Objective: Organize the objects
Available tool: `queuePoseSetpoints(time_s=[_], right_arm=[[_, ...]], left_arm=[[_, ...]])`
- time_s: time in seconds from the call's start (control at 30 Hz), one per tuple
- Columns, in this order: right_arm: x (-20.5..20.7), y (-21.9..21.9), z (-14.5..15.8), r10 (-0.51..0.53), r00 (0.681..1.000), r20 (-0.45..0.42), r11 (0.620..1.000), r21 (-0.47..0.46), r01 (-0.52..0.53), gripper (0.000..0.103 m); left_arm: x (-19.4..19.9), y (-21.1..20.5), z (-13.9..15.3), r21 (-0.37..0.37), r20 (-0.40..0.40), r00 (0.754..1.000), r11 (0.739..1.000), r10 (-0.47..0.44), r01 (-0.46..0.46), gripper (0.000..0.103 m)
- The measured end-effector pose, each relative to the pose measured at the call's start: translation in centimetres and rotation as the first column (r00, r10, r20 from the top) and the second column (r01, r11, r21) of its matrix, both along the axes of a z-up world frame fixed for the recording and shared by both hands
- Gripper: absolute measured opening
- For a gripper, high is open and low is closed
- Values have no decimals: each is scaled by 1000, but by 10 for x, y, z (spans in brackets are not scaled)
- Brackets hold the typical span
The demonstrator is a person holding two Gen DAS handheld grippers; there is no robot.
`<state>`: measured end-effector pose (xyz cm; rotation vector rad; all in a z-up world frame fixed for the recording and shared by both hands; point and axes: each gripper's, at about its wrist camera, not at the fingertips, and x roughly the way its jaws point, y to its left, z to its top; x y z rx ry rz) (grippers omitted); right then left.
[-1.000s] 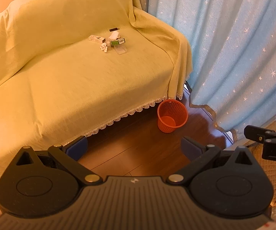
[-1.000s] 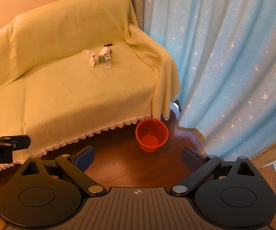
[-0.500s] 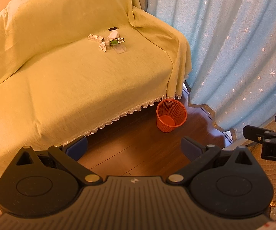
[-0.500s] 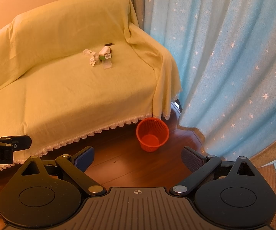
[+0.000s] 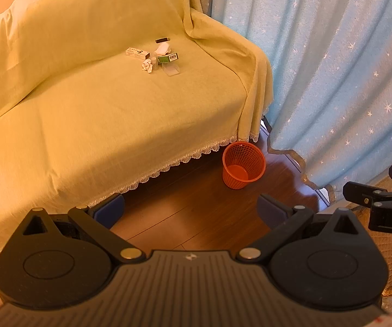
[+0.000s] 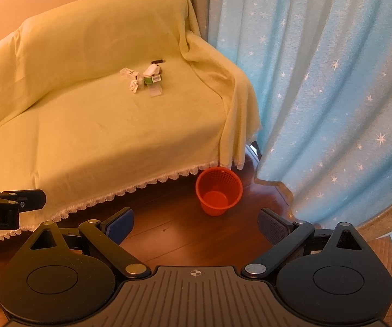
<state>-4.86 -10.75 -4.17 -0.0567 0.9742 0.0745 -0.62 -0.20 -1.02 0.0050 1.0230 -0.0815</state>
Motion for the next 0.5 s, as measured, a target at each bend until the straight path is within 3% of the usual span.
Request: queuePoseSetpoints(time_s=[0.27,0.33,0.5], right_arm=[[16,1,-20,-9,1000,-24,1000,-16,8,96],[24,-1,-29,7,1000,-14,1000,-9,-7,96],[61,-11,-64,87,996,-7,996,-16,-87,96]], left_arm=[[19,17,-16,-33,-34,999,999,-7,6,102],[29,20,-27,-46,-23,999,999,-21,20,102],[72,21,-70,-57,-101,995,998,10,-15,102]])
